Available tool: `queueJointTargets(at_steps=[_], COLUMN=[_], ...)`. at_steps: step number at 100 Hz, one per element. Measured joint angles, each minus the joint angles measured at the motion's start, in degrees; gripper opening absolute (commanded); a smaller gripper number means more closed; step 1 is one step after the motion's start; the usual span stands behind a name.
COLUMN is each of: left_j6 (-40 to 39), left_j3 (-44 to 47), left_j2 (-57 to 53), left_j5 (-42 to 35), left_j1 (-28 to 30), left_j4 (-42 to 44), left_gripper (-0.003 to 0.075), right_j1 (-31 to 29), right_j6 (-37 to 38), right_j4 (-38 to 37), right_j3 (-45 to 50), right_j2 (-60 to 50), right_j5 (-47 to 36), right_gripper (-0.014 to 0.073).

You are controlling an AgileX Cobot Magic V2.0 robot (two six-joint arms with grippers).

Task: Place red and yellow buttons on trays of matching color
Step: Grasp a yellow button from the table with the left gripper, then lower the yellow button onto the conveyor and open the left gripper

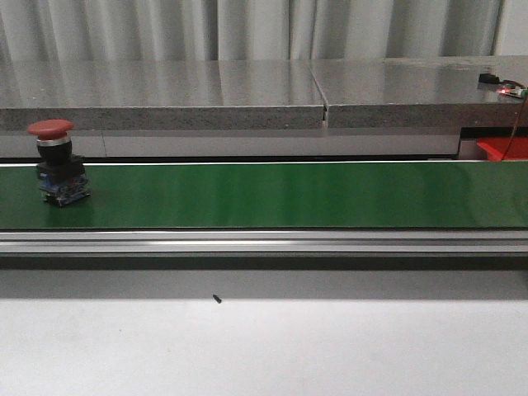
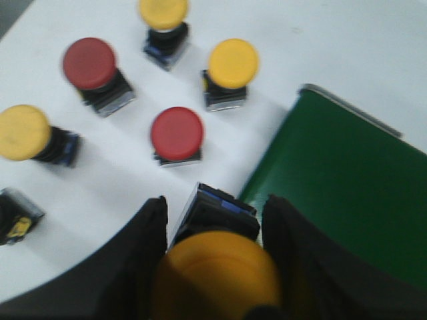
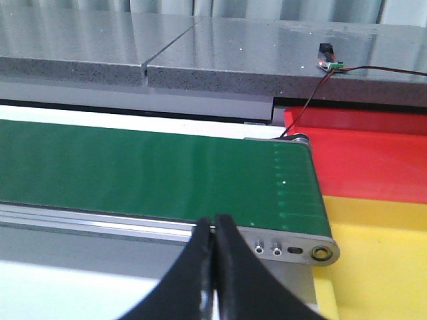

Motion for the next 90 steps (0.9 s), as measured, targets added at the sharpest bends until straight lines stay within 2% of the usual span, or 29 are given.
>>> queueJointTargets(at_steps=[30,58,65,70,77,90], left_j6=[1.8,2.0,2.0,2.0,2.0,2.0], left_j3=[-1.7,-1.7,-1.7,-1.7,-1.7,-1.7], left_j2=[3.4,9.6,10.3,10.4,10.4,10.4], left_j5=[-0.2,-0.9,-1.0,-1.1,-1.1,-1.1], left_j1=[-8.2,-10.4,-10.4,-10.4,-10.4,-10.4], left_j4=[-1.8,-1.9,-1.9,-2.2,-2.5,-3.1], left_gripper=[-0.0020,-0.0018,0.0008,0.0058,0.0176,0.0509], right_j1=[0.0,0.0,0.0,0.0,0.0,0.0], right_j6=[0.0,0.0,0.0,0.0,0.0,0.0], right_j4=[0.0,0.0,0.0,0.0,0.0,0.0], right_j3=[0.0,0.0,0.0,0.0,0.0,0.0], right_j2=[0.0,0.0,0.0,0.0,0.0,0.0], right_j5=[0.0,0.0,0.0,0.0,0.0,0.0], right_gripper=[-0.0108,-0.0108,-0.0108,-0.0108,-0.0108,-0.0108])
